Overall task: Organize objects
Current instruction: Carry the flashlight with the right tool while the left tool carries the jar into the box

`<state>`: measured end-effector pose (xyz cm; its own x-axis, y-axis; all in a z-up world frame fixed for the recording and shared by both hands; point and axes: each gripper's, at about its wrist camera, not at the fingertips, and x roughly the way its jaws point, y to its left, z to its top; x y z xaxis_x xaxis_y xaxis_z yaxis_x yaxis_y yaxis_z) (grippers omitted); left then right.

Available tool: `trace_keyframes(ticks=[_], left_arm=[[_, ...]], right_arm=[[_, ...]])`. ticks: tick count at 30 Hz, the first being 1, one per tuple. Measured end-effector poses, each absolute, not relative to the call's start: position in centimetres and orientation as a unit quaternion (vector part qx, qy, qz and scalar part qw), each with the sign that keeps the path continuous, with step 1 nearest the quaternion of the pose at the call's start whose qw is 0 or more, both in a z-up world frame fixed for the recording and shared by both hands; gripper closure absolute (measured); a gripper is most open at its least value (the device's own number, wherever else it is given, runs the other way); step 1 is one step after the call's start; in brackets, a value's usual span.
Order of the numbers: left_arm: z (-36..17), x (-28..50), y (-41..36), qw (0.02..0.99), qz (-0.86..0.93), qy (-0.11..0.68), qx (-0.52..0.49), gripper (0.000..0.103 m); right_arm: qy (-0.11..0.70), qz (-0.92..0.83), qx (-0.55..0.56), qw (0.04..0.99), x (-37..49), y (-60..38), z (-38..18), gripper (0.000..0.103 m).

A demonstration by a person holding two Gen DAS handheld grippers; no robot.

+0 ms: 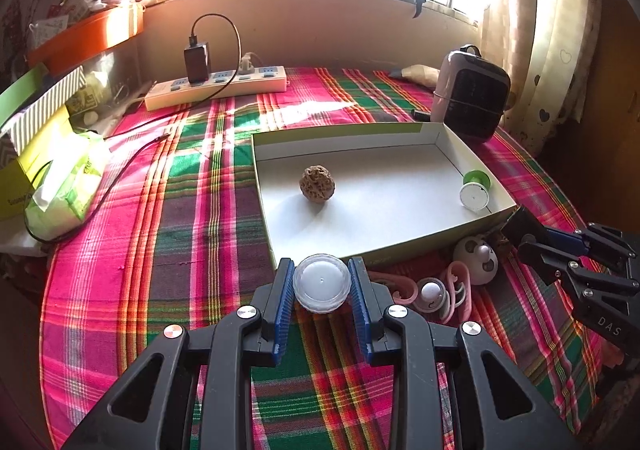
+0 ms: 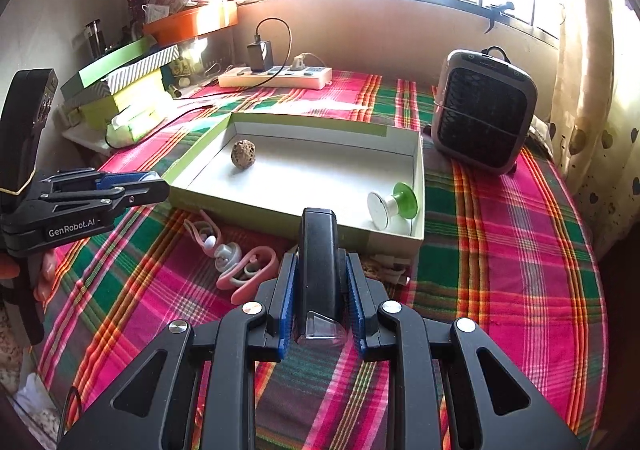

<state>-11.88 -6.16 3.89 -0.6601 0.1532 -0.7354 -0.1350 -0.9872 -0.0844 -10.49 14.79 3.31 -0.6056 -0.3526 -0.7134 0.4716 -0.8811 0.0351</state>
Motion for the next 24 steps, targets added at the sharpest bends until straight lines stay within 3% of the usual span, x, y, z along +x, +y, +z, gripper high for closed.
trace_keyframes(ticks=[24], left_arm=[[3.0,-18.0,-5.2,0.074,0.908,-0.014,-0.412,0.077]], right_arm=[[0.082,-0.881,0.401,0.237,-19.7,11.0,3.0,0.079]])
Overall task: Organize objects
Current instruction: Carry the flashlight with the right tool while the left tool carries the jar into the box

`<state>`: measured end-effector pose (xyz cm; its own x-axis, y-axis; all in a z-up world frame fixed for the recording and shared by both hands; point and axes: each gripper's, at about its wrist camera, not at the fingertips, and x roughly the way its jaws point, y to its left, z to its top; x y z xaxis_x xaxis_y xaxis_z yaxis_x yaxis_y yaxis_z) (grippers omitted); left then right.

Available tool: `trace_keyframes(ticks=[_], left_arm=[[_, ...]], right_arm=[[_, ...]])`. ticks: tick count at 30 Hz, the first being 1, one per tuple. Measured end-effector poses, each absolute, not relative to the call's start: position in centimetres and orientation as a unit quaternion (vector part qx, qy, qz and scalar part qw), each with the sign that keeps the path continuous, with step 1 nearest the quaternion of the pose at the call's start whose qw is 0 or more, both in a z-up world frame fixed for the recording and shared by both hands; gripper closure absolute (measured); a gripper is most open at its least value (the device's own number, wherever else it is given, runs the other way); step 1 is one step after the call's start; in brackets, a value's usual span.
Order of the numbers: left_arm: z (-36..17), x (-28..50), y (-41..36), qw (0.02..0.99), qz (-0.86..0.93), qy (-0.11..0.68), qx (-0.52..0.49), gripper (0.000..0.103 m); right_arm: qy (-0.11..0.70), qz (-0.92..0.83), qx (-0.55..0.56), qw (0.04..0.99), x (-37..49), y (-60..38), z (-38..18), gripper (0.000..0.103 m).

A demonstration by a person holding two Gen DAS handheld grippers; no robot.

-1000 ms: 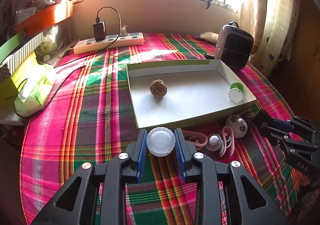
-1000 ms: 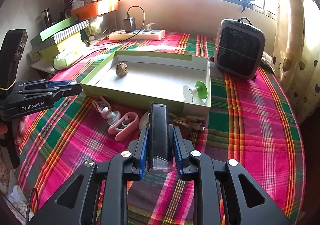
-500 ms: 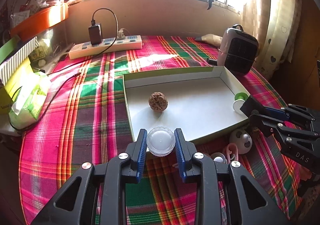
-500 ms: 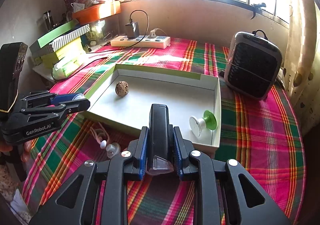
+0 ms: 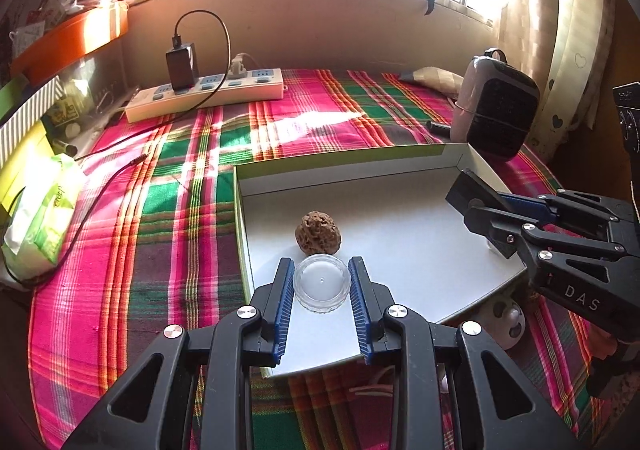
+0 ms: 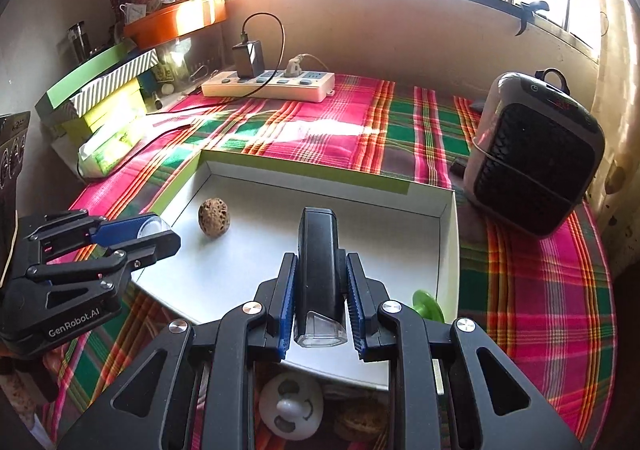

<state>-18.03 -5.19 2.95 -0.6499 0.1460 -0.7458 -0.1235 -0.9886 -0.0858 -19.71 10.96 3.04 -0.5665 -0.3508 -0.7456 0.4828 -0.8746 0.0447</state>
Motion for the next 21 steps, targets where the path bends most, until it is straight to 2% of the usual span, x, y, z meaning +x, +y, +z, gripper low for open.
trace_keyframes(ticks=[21], left_arm=[[1.2,-20.3,-4.3,0.068,0.9,-0.005,-0.43,0.077]], right_arm=[[0.095,-0.863,0.441,0.227,-24.7,8.5,0.0,0.079]])
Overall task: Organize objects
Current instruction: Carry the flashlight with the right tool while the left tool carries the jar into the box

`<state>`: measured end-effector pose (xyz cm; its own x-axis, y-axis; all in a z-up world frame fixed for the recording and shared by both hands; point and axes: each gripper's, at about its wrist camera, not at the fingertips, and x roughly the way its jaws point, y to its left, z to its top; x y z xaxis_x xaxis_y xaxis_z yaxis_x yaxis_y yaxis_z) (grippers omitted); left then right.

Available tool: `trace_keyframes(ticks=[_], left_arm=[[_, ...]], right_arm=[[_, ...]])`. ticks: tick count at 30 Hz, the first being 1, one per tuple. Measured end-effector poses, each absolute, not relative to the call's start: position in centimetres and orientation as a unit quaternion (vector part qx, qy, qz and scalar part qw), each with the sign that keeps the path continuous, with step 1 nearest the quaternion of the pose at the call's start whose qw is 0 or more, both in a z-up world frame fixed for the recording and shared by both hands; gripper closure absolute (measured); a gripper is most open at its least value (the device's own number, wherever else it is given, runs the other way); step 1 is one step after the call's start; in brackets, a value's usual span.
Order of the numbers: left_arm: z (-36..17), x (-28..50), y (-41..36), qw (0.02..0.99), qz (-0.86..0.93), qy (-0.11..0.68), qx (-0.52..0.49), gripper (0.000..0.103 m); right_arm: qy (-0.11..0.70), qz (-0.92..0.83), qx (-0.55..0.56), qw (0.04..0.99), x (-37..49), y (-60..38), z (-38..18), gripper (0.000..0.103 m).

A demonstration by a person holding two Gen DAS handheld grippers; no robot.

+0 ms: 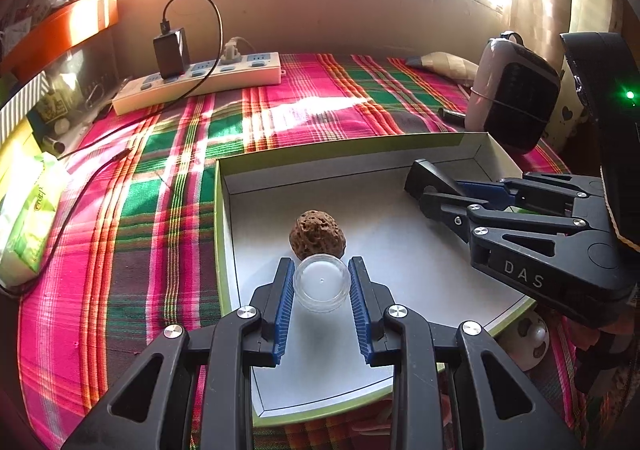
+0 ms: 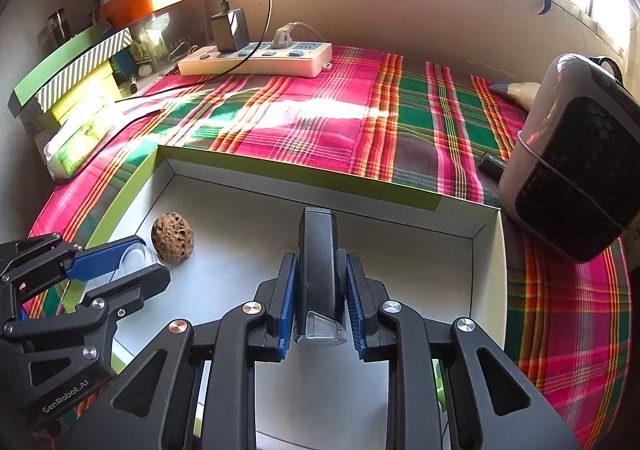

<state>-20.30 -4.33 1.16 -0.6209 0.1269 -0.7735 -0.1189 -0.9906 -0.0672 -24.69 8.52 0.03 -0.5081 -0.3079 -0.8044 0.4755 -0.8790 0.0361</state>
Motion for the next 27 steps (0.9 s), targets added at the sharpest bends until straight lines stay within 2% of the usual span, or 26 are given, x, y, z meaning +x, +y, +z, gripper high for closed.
trace_keyframes(ticks=[27], left_arm=[[0.75,-20.77,-3.96,0.064,0.901,0.008,-0.428,0.077]], right_arm=[[0.092,-0.868,0.432,0.227,-25.59,7.66,-0.11,0.079]])
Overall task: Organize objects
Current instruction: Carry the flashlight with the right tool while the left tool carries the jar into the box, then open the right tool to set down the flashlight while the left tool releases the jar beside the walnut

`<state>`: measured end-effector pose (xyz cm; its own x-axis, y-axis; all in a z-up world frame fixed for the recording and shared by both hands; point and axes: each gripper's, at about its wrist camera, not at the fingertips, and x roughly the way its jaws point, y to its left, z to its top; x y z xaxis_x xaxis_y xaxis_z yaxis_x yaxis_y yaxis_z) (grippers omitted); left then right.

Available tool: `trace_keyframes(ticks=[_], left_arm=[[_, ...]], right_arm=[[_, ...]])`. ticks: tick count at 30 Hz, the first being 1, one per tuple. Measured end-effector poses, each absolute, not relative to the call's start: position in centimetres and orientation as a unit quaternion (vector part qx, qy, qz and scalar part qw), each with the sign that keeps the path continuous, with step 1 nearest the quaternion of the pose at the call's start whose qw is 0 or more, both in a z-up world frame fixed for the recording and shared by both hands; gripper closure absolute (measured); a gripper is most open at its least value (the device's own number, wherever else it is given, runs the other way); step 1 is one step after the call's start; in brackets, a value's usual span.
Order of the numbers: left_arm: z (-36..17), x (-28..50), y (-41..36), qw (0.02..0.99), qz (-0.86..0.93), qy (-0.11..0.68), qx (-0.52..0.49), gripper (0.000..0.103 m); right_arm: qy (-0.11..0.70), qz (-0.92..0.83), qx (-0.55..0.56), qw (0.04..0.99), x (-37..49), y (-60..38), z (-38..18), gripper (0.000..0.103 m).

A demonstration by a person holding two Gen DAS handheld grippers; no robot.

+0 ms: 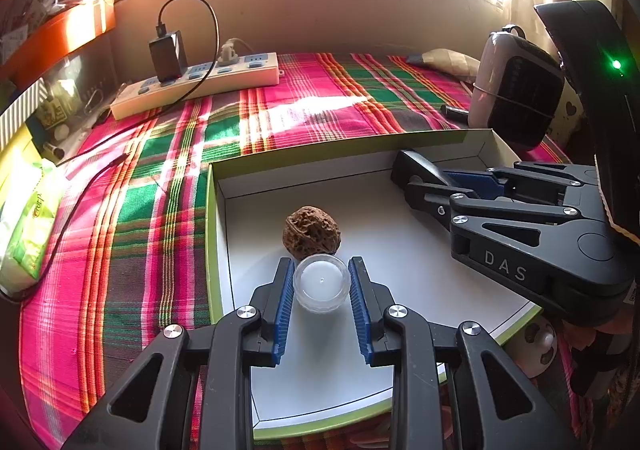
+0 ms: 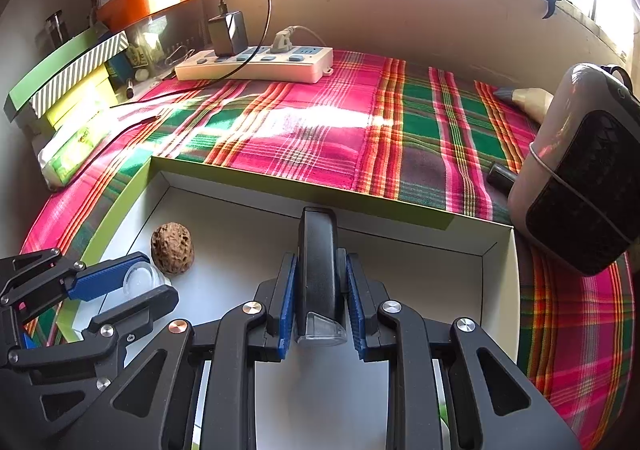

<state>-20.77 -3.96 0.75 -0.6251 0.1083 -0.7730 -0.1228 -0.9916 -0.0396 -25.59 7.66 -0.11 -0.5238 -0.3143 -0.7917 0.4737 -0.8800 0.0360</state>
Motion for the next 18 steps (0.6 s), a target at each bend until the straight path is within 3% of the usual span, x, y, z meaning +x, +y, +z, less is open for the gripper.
trace_keyframes(ticks=[18], left_arm=[[0.7,-20.81,-3.86,0.062,0.901,0.014,-0.428,0.076]], right_arm=[[0.093,-0.869,0.435,0.219,-25.71,7.57,-0.21,0.079]])
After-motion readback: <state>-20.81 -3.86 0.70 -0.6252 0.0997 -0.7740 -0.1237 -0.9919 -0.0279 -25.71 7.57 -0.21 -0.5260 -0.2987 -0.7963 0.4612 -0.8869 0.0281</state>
